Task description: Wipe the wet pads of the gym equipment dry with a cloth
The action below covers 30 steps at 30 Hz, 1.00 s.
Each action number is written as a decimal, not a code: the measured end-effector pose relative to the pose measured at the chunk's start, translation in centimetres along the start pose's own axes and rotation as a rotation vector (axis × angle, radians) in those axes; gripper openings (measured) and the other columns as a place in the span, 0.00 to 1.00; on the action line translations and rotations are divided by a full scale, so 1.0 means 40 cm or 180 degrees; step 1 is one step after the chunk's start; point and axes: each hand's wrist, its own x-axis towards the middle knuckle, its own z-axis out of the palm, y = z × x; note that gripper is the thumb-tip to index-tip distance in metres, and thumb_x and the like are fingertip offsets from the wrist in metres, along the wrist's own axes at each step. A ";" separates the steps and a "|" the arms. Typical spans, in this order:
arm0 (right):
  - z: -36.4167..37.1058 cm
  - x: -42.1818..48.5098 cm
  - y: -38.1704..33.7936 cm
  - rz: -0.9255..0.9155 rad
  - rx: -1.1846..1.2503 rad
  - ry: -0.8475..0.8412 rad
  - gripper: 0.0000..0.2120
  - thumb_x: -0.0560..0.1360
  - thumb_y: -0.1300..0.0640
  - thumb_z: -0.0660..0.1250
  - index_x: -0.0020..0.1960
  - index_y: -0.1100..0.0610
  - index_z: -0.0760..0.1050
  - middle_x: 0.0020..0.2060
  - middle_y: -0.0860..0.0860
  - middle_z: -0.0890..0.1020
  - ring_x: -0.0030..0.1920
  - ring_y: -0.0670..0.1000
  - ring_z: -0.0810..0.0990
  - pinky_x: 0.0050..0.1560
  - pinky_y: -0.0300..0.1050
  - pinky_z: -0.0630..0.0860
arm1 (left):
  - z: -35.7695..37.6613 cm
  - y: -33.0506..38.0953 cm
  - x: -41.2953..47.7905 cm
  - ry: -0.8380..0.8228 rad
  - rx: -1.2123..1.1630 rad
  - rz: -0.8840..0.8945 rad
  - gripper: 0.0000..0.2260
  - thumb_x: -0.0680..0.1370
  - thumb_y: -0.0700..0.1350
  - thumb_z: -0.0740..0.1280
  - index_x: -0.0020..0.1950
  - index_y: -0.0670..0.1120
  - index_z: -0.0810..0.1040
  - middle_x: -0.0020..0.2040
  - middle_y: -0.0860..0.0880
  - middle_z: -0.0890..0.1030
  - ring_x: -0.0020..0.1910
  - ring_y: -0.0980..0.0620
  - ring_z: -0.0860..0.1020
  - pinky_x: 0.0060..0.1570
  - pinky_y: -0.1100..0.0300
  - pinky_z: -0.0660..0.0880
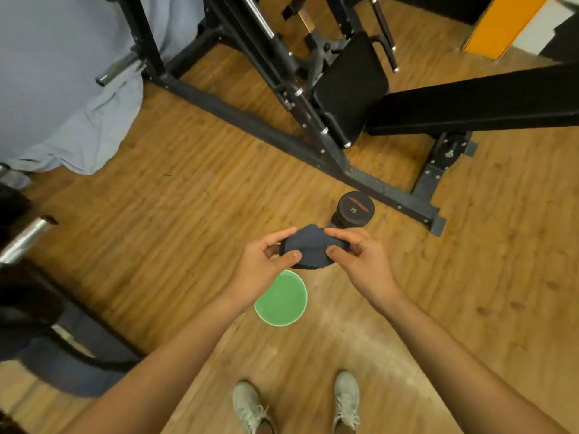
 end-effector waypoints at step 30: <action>0.491 0.238 1.545 0.1042 0.0113 -0.0395 0.16 0.82 0.61 0.64 0.68 0.52 0.78 0.60 0.51 0.83 0.62 0.50 0.81 0.67 0.50 0.75 | 0.128 -1.534 0.484 0.0346 0.0624 -0.0451 0.15 0.82 0.40 0.64 0.68 0.48 0.78 0.56 0.48 0.85 0.55 0.50 0.82 0.60 0.51 0.78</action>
